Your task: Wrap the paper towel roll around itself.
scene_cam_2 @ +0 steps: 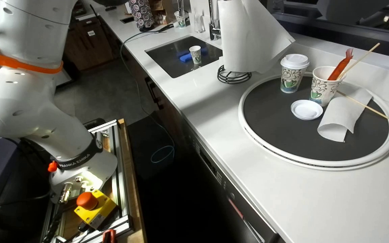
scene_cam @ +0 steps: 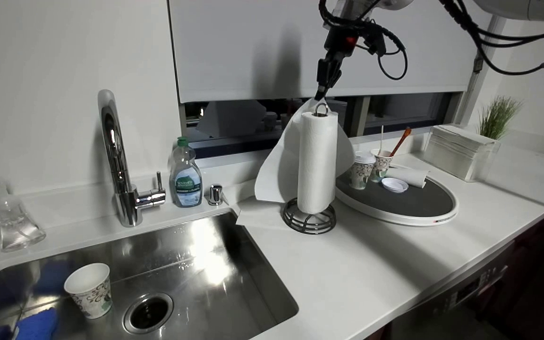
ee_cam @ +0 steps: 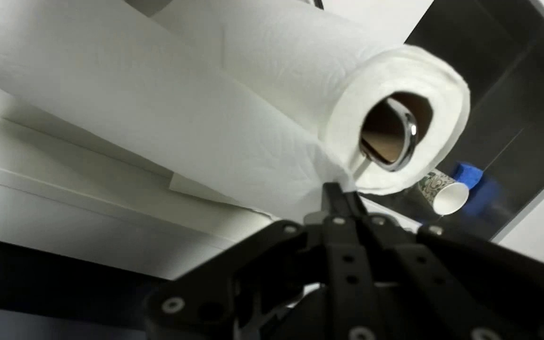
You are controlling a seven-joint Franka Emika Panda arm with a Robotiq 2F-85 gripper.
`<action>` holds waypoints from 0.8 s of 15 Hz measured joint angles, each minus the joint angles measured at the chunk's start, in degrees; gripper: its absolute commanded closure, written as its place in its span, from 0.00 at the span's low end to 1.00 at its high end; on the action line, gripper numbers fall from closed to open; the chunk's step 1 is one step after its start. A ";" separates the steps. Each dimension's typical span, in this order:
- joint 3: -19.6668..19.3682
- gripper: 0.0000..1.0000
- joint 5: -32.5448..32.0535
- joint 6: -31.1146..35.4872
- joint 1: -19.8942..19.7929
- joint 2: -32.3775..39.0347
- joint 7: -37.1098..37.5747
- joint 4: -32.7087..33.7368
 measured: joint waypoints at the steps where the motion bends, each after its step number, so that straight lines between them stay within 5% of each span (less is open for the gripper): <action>1: 0.63 1.00 0.11 -0.67 0.06 0.88 -2.40 0.90; 12: 4.41 1.00 -0.11 -10.17 2.86 4.41 -21.23 8.02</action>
